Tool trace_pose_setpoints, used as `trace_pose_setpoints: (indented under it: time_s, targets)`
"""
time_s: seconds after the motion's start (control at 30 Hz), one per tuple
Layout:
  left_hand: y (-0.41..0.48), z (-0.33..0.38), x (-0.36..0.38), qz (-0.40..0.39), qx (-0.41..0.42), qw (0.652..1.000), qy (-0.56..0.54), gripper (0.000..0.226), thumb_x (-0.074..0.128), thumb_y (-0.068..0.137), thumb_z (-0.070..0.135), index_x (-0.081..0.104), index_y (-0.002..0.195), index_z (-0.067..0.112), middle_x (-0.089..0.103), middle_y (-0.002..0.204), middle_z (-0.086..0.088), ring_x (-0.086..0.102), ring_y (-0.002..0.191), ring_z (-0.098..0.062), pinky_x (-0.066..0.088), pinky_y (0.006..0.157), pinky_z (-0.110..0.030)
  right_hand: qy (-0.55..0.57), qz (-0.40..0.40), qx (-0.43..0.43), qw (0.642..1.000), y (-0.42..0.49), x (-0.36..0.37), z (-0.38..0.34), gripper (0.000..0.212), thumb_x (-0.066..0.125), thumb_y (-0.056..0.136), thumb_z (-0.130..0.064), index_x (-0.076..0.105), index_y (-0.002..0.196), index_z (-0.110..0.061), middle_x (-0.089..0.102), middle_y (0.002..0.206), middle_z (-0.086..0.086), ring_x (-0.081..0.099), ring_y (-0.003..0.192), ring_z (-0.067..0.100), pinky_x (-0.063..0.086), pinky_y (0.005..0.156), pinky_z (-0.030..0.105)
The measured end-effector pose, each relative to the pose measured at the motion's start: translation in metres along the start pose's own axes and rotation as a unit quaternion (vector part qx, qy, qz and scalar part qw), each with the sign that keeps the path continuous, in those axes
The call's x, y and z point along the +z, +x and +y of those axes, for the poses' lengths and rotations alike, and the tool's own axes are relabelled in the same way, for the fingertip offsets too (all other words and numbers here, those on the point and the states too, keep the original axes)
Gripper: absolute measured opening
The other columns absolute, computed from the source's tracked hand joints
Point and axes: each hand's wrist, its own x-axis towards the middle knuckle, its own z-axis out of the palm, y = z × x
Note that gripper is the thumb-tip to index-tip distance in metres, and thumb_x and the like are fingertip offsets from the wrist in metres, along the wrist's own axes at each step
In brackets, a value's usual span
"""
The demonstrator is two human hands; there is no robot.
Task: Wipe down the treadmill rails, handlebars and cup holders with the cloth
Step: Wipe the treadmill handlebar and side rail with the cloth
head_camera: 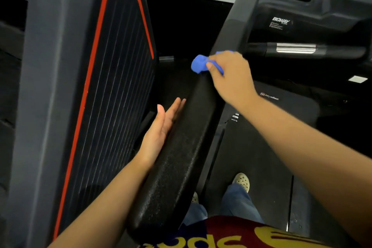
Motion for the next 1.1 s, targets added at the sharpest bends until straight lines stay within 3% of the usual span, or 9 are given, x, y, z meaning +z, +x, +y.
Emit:
trace_pose_setpoints:
  time_s: [0.13, 0.27, 0.4, 0.5, 0.63, 0.8, 0.9, 1.0, 1.1]
  targets:
    - [0.002, 0.0, 0.001, -0.021, 0.0, 1.0, -0.014, 0.075, 0.018, 0.082, 0.061, 0.026, 0.146, 0.023, 0.046, 0.133, 0.022, 0.044, 0.124, 0.006, 0.045, 0.091, -0.01, 0.066, 0.01, -0.009, 0.998, -0.036, 0.003, -0.013, 0.026, 0.048, 0.091, -0.025, 0.07, 0.093, -0.013, 0.069, 0.092, 0.002, 0.06, 0.098, 0.026, 0.044, 0.087, 0.045]
    - [0.003, -0.001, 0.0, -0.021, -0.014, 0.996, -0.084, 0.075, 0.02, 0.089, 0.064, 0.03, 0.146, 0.016, 0.044, 0.145, 0.001, 0.042, 0.133, -0.013, 0.036, 0.107, -0.026, 0.139, 0.017, -0.021, 0.99, -0.083, -0.004, -0.041, 0.024, 0.048, 0.092, -0.022, 0.071, 0.097, -0.014, 0.069, 0.1, -0.004, 0.059, 0.102, 0.02, 0.041, 0.093, 0.042]
    - [0.026, 0.009, -0.012, 0.047, 0.02, 0.999, 0.017, 0.057, 0.012, 0.099, 0.047, 0.031, 0.144, 0.018, 0.041, 0.142, 0.011, 0.042, 0.127, -0.006, 0.035, 0.105, -0.02, 0.193, 0.033, -0.022, 0.98, -0.124, -0.005, -0.059, 0.023, 0.052, 0.092, -0.022, 0.072, 0.099, -0.015, 0.067, 0.109, -0.005, 0.055, 0.114, 0.012, 0.037, 0.099, 0.037]
    - [0.06, 0.044, -0.023, -0.016, 0.069, 0.99, 0.119, 0.052, 0.015, 0.096, 0.052, 0.034, 0.138, 0.029, 0.042, 0.139, 0.02, 0.042, 0.127, 0.001, 0.035, 0.105, -0.028, 0.228, 0.014, -0.023, 0.973, -0.137, -0.005, -0.058, 0.023, 0.052, 0.092, -0.023, 0.071, 0.103, -0.014, 0.065, 0.115, -0.005, 0.052, 0.119, 0.01, 0.037, 0.101, 0.04]
    - [0.128, 0.098, -0.014, -0.109, 0.157, 0.914, 0.357, 0.041, 0.032, 0.102, 0.028, 0.036, 0.141, 0.015, 0.035, 0.147, 0.01, 0.028, 0.134, 0.005, 0.02, 0.108, -0.007, 0.287, -0.042, -0.042, 0.956, -0.133, -0.019, -0.046, 0.024, 0.051, 0.093, -0.021, 0.068, 0.106, -0.011, 0.066, 0.114, -0.002, 0.052, 0.12, 0.011, 0.036, 0.103, 0.037]
    - [0.207, 0.123, 0.013, -0.114, 0.162, 0.87, 0.452, 0.043, 0.034, 0.103, 0.019, 0.034, 0.143, 0.006, 0.032, 0.151, -0.002, 0.026, 0.135, -0.002, 0.016, 0.096, 0.005, 0.433, -0.023, 0.081, 0.897, -0.096, -0.038, -0.02, 0.025, 0.052, 0.091, -0.021, 0.066, 0.103, -0.004, 0.067, 0.101, 0.007, 0.062, 0.1, 0.015, 0.046, 0.09, 0.026]
    - [0.234, 0.119, 0.012, -0.149, 0.16, 0.835, 0.505, 0.039, 0.039, 0.101, 0.016, 0.042, 0.139, 0.007, 0.032, 0.151, -0.008, 0.026, 0.14, -0.013, 0.013, 0.104, -0.007, 0.345, 0.045, 0.082, 0.934, -0.051, -0.04, 0.008, 0.021, 0.052, 0.092, -0.017, 0.066, 0.103, -0.006, 0.066, 0.099, 0.005, 0.061, 0.096, 0.013, 0.045, 0.088, 0.024]
    - [0.246, 0.125, 0.012, -0.174, 0.167, 0.782, 0.574, 0.039, 0.045, 0.099, 0.02, 0.045, 0.138, 0.017, 0.032, 0.152, 0.0, 0.022, 0.142, -0.013, 0.01, 0.107, -0.015, 0.194, 0.026, 0.026, 0.98, -0.003, -0.031, 0.029, 0.02, 0.054, 0.092, -0.016, 0.069, 0.101, -0.006, 0.067, 0.098, 0.004, 0.06, 0.097, 0.02, 0.044, 0.09, 0.029]
    - [0.245, 0.134, 0.013, -0.19, 0.161, 0.751, 0.611, 0.045, 0.05, 0.096, 0.03, 0.043, 0.14, 0.023, 0.029, 0.153, 0.005, 0.021, 0.142, -0.011, 0.011, 0.112, -0.02, 0.143, 0.031, -0.041, 0.988, 0.012, -0.011, 0.029, 0.018, 0.056, 0.088, -0.01, 0.071, 0.092, 0.0, 0.07, 0.09, 0.012, 0.057, 0.09, 0.017, 0.04, 0.086, 0.024]
